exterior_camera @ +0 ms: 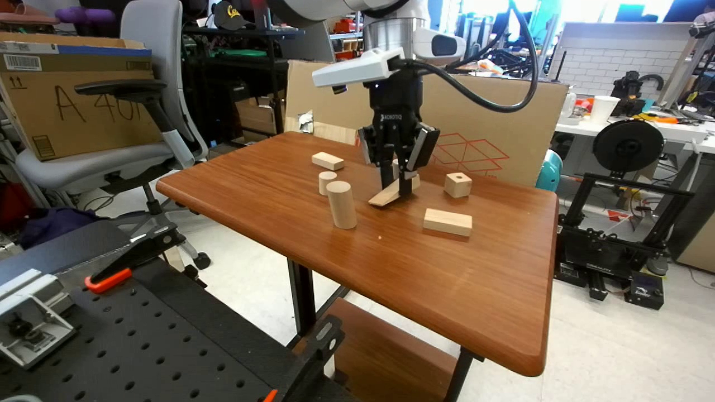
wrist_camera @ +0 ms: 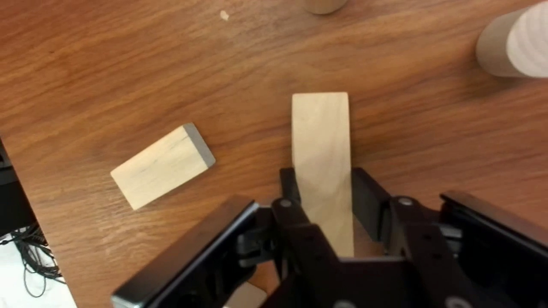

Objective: Move the sloped wooden block to the left of the cylindrical block

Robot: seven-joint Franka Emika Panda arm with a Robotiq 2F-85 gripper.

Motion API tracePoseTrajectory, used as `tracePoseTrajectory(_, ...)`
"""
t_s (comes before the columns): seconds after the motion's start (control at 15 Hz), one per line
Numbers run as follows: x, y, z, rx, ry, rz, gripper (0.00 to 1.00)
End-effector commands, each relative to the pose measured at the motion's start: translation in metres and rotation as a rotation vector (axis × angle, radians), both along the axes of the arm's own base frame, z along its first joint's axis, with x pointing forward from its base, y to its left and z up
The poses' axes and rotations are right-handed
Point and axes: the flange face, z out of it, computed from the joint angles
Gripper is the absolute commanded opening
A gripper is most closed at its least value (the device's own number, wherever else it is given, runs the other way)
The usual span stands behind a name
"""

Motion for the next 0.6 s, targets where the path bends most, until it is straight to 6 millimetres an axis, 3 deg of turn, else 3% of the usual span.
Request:
tracePoseTrajectory(0.0, -0.007, 0.032, 0.044, 0.007, -0.048, -0.024, 0.10)
tracePoseTrajectory(0.33, -0.044, 0.115, 0.110, 0.022, -0.121, 0.155, 0.10)
tracePoseTrajectory(0.53, -0.066, 0.157, 0.133, 0.072, -0.129, 0.240, 0.10)
